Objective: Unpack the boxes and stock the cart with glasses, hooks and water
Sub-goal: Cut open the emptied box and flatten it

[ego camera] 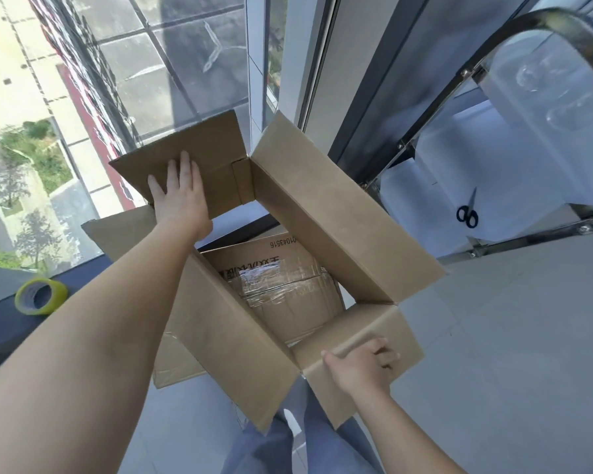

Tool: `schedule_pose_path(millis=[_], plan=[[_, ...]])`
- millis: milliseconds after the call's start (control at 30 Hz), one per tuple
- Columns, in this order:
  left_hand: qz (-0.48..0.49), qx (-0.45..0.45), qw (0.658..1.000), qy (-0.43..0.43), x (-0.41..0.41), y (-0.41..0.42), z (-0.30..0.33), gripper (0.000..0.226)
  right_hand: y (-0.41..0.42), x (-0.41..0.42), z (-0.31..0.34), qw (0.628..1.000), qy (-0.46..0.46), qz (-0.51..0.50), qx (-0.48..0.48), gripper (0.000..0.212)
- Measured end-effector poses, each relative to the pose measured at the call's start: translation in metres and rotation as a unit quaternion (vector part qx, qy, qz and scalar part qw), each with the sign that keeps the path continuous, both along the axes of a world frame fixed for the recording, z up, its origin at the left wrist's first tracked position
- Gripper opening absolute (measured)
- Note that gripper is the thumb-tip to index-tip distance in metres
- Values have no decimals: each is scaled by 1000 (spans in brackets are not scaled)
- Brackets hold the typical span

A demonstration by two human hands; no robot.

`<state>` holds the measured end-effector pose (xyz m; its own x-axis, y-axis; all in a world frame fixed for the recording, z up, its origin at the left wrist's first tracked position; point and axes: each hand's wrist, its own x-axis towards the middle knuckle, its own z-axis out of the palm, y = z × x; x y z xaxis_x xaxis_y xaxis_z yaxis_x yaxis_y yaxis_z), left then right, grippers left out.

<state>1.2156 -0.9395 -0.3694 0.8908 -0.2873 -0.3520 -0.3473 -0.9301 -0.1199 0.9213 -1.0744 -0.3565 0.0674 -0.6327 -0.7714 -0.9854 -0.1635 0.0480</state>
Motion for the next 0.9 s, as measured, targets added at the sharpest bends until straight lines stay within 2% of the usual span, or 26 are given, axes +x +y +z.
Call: schedule_pose_path(millis=[67, 167, 333, 400, 467, 500, 533, 567, 600, 667, 700, 733, 767, 833, 900], plan=[[6, -44, 999, -1, -9, -3, 1, 90, -2, 3, 8, 999, 0, 16, -32, 111], [22, -120, 992, 16, -40, -6, 7, 85, -14, 17, 30, 989, -45, 94, -104, 94], [88, -214, 973, 21, -105, 10, 18, 71, -58, 74, 62, 940, -244, 172, -167, 78], [146, -229, 963, 0, -131, 19, 21, 71, -80, 98, 64, 916, -264, 228, -199, 81], [267, -220, 938, -20, -157, 28, 22, 83, -101, 117, 60, 908, -226, 287, -207, 87], [347, -222, 911, -18, -170, 32, 22, 90, -110, 124, 57, 912, -195, 303, -195, 88], [433, -241, 869, -2, -183, 34, 21, 97, -116, 127, 53, 921, -169, 305, -177, 86], [521, -285, 804, 28, -195, 36, 14, 101, -121, 128, 49, 929, -152, 296, -159, 77], [602, -347, 716, 66, -205, 36, 7, 99, -124, 126, 46, 935, -146, 287, -148, 61], [703, -456, 526, 144, -216, 32, 0, 75, -128, 121, 45, 932, -156, 294, -143, 25], [720, -485, 463, 176, -217, 30, 0, 61, -130, 118, 45, 927, -168, 309, -132, 13], [720, -510, 430, 191, -216, 29, 0, 49, -132, 116, 46, 922, -186, 323, -108, 13], [716, -529, 416, 187, -214, 26, 1, 39, -133, 113, 46, 920, -200, 331, -69, 15], [719, -558, 387, 149, -210, 17, 4, 26, -133, 103, 48, 915, -213, 342, 10, 14], [727, -589, 334, 113, -202, 7, 7, 19, -135, 90, 53, 903, -209, 373, 50, 15]])
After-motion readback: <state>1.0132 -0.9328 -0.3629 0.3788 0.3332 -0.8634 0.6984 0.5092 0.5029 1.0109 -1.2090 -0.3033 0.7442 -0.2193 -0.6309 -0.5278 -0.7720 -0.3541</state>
